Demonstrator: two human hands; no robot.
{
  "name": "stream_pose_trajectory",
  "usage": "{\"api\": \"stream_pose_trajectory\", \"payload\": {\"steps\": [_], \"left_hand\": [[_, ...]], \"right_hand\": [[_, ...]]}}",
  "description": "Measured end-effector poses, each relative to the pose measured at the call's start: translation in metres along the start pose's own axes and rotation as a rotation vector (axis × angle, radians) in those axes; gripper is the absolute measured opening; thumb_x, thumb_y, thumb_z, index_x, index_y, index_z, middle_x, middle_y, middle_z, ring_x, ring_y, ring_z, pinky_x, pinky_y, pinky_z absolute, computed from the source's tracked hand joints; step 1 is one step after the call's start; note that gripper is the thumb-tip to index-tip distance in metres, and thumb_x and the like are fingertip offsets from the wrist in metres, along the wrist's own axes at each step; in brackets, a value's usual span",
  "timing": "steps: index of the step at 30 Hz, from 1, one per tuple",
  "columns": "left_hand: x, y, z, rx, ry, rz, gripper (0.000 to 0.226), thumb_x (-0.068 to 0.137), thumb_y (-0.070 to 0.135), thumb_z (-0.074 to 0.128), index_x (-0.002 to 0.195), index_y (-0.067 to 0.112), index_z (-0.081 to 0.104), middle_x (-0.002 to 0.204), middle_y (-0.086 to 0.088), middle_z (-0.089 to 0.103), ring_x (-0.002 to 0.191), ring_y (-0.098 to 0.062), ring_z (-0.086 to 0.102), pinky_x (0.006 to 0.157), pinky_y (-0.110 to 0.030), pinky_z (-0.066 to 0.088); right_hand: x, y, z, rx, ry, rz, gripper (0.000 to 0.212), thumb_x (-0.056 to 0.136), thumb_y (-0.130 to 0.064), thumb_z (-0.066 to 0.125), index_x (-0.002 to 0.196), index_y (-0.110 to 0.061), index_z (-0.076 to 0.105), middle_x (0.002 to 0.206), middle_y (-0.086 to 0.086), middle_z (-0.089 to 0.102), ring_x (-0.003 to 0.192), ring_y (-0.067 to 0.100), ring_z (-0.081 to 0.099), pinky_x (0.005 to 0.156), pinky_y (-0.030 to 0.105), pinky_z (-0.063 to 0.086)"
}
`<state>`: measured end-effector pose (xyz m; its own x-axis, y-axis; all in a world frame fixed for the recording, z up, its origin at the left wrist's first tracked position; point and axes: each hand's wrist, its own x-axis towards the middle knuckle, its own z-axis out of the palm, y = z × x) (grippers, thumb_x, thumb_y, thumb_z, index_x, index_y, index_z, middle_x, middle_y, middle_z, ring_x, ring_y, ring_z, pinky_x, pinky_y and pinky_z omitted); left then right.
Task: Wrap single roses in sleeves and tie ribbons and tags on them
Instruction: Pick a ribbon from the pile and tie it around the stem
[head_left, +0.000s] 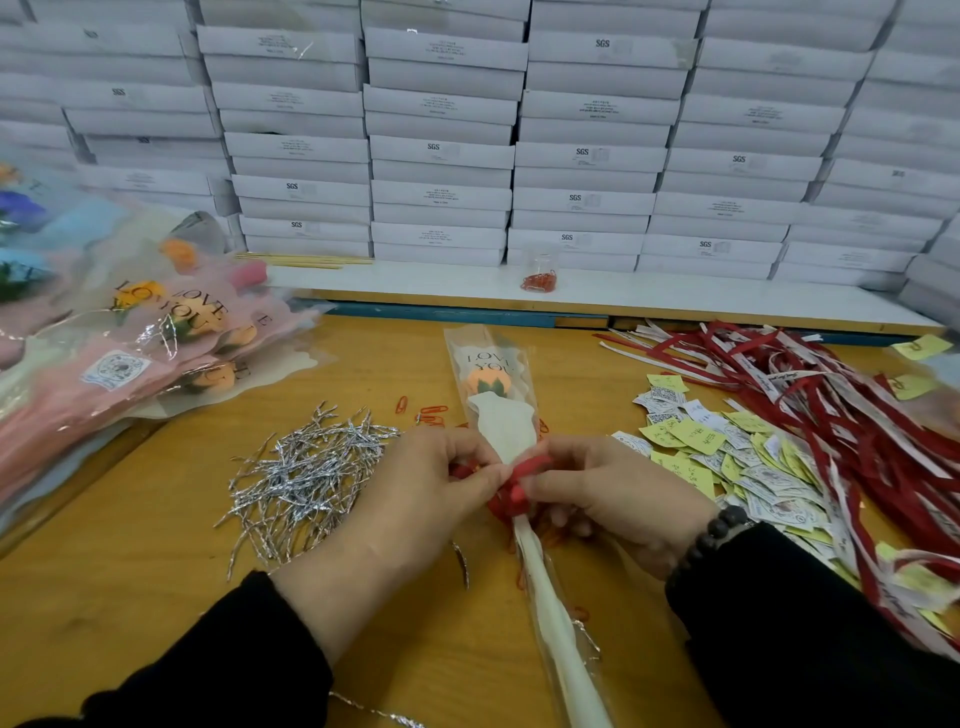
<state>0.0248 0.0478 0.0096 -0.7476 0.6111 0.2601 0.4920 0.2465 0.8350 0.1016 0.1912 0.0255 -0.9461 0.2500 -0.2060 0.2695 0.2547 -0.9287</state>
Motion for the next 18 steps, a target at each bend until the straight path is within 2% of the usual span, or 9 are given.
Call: {"api": "stream_pose_trajectory", "payload": {"steps": [2, 4, 5, 8, 12, 14, 18], "left_hand": [[0.0, -0.001, 0.0, -0.013, 0.021, -0.019, 0.017, 0.084, 0.016, 0.066, 0.067, 0.017, 0.069, 0.044, 0.017, 0.053, 0.044, 0.003, 0.045, 0.046, -0.009, 0.032], [0.001, -0.002, -0.001, -0.009, 0.041, -0.023, 0.017, 0.084, 0.017, 0.066, 0.068, 0.016, 0.07, 0.044, 0.016, 0.052, 0.044, 0.002, 0.044, 0.046, -0.01, 0.032], [0.001, -0.002, -0.001, -0.005, 0.048, -0.024, 0.017, 0.084, 0.018, 0.066, 0.067, 0.017, 0.069, 0.044, 0.016, 0.05, 0.044, 0.001, 0.043, 0.046, -0.011, 0.032], [0.001, -0.002, -0.001, 0.003, 0.048, -0.019, 0.02, 0.084, 0.019, 0.066, 0.065, 0.02, 0.068, 0.044, 0.015, 0.051, 0.044, 0.0, 0.042, 0.046, -0.012, 0.031], [0.0, 0.001, -0.002, -0.011, 0.04, -0.018, 0.021, 0.084, 0.016, 0.065, 0.063, 0.02, 0.066, 0.044, 0.017, 0.052, 0.044, 0.001, 0.044, 0.047, -0.013, 0.035], [-0.001, 0.002, -0.003, -0.023, 0.031, -0.033, 0.022, 0.085, 0.015, 0.065, 0.063, 0.02, 0.066, 0.042, 0.016, 0.051, 0.043, 0.0, 0.043, 0.045, -0.013, 0.034], [0.0, 0.001, -0.004, 0.001, 0.041, -0.052, 0.025, 0.085, 0.016, 0.066, 0.06, 0.022, 0.063, 0.044, 0.014, 0.049, 0.044, -0.002, 0.041, 0.047, -0.016, 0.035]], "right_hand": [[0.001, 0.0, -0.003, -0.02, 0.137, -0.075, 0.009, 0.082, -0.01, 0.063, 0.088, -0.014, 0.058, 0.084, 0.003, 0.058, 0.056, 0.003, 0.048, 0.047, 0.013, 0.037], [0.0, -0.003, -0.006, -0.06, 0.301, -0.231, 0.007, 0.082, -0.014, 0.062, 0.077, -0.014, 0.057, 0.071, -0.005, 0.055, 0.051, -0.003, 0.046, 0.049, 0.011, 0.038], [-0.002, -0.005, -0.007, -0.102, 0.323, -0.297, 0.013, 0.081, -0.019, 0.064, 0.071, -0.014, 0.058, 0.063, -0.007, 0.053, 0.049, -0.004, 0.046, 0.049, 0.011, 0.039], [-0.008, -0.009, -0.005, -0.226, 0.178, -0.346, 0.028, 0.072, -0.038, 0.073, 0.067, -0.011, 0.067, 0.055, -0.003, 0.058, 0.05, 0.0, 0.05, 0.049, 0.015, 0.043], [-0.006, -0.006, 0.0, -0.314, 0.095, -0.301, 0.016, 0.072, -0.028, 0.077, 0.078, -0.014, 0.073, 0.052, -0.008, 0.051, 0.05, 0.002, 0.044, 0.051, 0.019, 0.04], [-0.005, -0.005, -0.001, -0.268, 0.053, -0.253, 0.009, 0.075, -0.022, 0.075, 0.073, -0.015, 0.072, 0.06, -0.004, 0.058, 0.055, 0.003, 0.051, 0.055, 0.019, 0.046], [-0.006, -0.005, -0.01, -0.032, -0.014, -0.184, 0.027, 0.08, -0.023, 0.067, 0.054, -0.02, 0.064, 0.064, -0.004, 0.064, 0.058, -0.001, 0.058, 0.055, 0.01, 0.046]]}}
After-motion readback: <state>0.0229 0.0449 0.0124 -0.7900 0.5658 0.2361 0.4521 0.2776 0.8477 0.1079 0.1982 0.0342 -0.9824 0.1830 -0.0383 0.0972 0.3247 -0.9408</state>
